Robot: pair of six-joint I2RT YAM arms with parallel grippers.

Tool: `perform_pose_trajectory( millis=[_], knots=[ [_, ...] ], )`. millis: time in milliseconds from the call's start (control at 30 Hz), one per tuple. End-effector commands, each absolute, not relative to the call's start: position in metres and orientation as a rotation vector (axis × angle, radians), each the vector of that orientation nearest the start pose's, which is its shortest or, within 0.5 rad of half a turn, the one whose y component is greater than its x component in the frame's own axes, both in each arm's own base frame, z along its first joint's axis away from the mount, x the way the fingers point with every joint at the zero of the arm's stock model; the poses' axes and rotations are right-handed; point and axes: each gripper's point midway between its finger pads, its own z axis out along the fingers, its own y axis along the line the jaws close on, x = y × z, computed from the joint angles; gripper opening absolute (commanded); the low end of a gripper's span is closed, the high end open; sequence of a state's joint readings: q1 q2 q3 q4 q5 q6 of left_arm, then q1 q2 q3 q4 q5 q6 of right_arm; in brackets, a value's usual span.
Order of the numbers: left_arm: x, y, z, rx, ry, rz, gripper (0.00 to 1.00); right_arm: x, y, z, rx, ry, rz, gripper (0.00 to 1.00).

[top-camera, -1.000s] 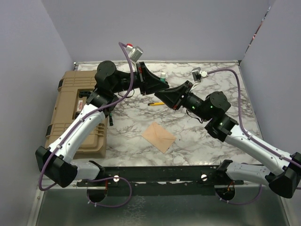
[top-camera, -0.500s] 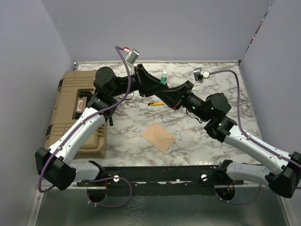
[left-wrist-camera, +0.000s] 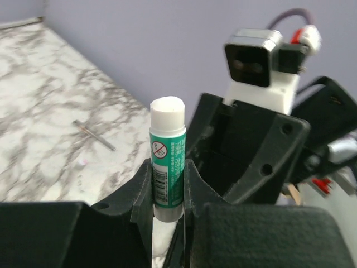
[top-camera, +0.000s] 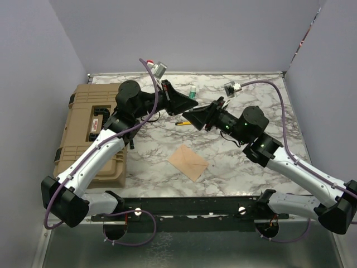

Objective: Place the letter into the envelope and seal it

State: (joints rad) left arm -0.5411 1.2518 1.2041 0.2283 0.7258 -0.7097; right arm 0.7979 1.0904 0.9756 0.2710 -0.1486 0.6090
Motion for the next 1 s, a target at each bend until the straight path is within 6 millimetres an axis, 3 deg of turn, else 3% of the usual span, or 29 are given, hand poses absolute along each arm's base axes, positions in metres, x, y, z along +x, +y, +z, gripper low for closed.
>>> perform_pose_trajectory(
  millis=[0, 100, 200, 500, 633, 967],
  knots=[
    [0.307, -0.278, 0.368, 0.258, 1.75, -1.099, 0.0, 0.263, 0.293, 0.291, -0.107, 1.916, 0.968, 0.53],
    [0.333, -0.246, 0.34, 0.084, 1.845, -0.86, 0.0, 0.272, 0.254, 0.238, 0.136, 2.085, 0.727, 0.58],
    [0.341, -0.226, 0.325, 0.013, 1.873, -0.725, 0.0, 0.275, 0.211, 0.201, 0.322, 2.169, 0.47, 0.6],
    [0.329, -0.229, 0.315, 0.063, 1.902, -0.757, 0.0, 0.301, 0.118, 0.117, 0.508, 2.399, -0.017, 0.68],
    [0.325, -0.233, 0.311, 0.071, 1.917, -0.786, 0.0, 0.319, 0.103, 0.093, 0.52, 2.453, -0.054, 0.68],
    [0.321, -0.247, 0.304, 0.064, 1.946, -0.888, 0.0, 0.361, 0.1, 0.066, 0.525, 2.488, -0.096, 0.61]
  ],
)
